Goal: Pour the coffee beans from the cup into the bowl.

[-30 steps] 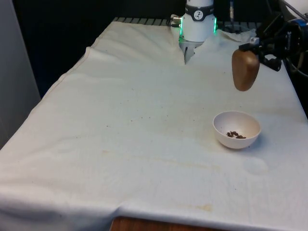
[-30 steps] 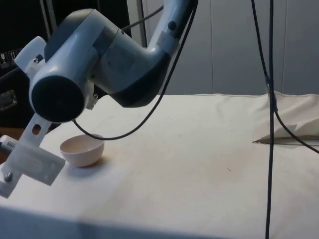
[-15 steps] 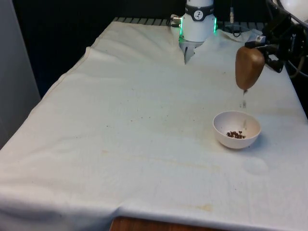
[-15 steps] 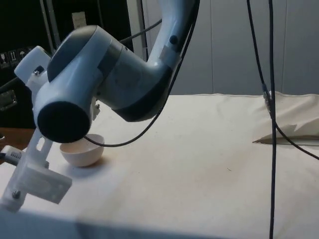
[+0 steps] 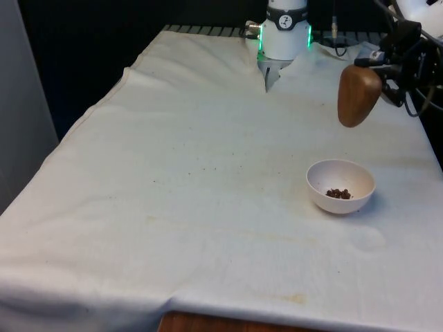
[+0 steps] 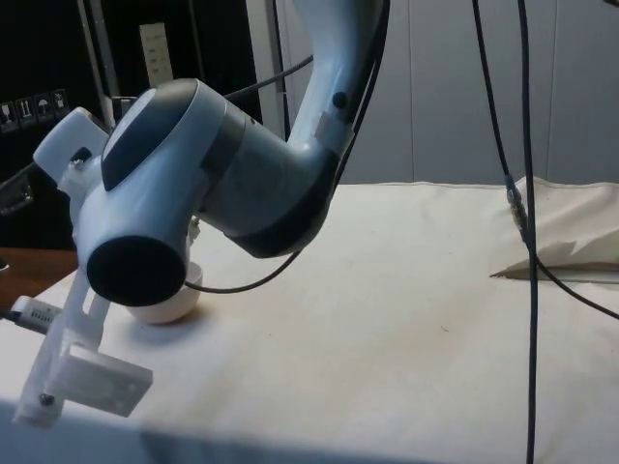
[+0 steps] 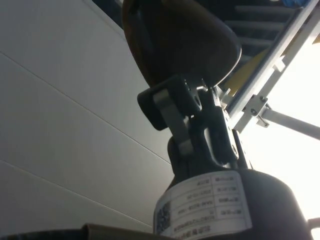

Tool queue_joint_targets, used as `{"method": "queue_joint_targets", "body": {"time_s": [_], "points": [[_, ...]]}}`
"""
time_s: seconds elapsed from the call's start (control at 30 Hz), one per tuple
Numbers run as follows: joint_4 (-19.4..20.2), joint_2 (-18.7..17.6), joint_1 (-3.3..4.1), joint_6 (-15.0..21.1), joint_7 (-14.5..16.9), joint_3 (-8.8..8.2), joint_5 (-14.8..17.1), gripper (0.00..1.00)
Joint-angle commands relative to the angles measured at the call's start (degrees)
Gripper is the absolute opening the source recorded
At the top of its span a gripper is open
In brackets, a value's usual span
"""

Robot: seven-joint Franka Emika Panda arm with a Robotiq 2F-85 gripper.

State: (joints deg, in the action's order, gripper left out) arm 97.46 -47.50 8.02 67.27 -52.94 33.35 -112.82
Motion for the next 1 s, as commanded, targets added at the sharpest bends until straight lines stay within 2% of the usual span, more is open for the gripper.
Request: {"method": "queue_joint_targets", "body": {"time_s": [0.0,0.33,0.37,0.4,0.57,0.6,0.63,0.67,0.87,0.9,0.93,0.97], "points": [[0.06,0.06,0.00,-0.11,-0.11,0.06,0.00,0.00],[0.46,1.15,-1.55,0.69,-1.83,1.03,1.60,0.00],[0.11,0.69,-0.97,-0.11,-1.72,0.52,1.09,0.00],[0.46,1.20,-1.66,0.74,-2.01,1.09,1.78,0.00],[0.52,1.49,-2.01,0.52,-2.52,1.55,2.12,0.00],[0.52,1.49,-2.01,0.52,-2.52,1.55,2.12,0.00],[0.11,1.03,-1.66,0.00,-2.52,1.15,1.55,0.00],[0.57,1.49,-2.12,0.23,-2.58,1.72,2.01,0.00],[0.57,1.66,-2.52,-0.34,-3.95,2.69,2.86,0.00],[0.57,1.72,-2.52,-0.40,-4.24,2.81,3.21,0.00],[0.17,1.26,-2.06,-0.80,-4.13,2.23,2.69,0.00],[0.63,1.78,-2.52,-0.40,-4.53,2.86,3.50,0.00]]}}
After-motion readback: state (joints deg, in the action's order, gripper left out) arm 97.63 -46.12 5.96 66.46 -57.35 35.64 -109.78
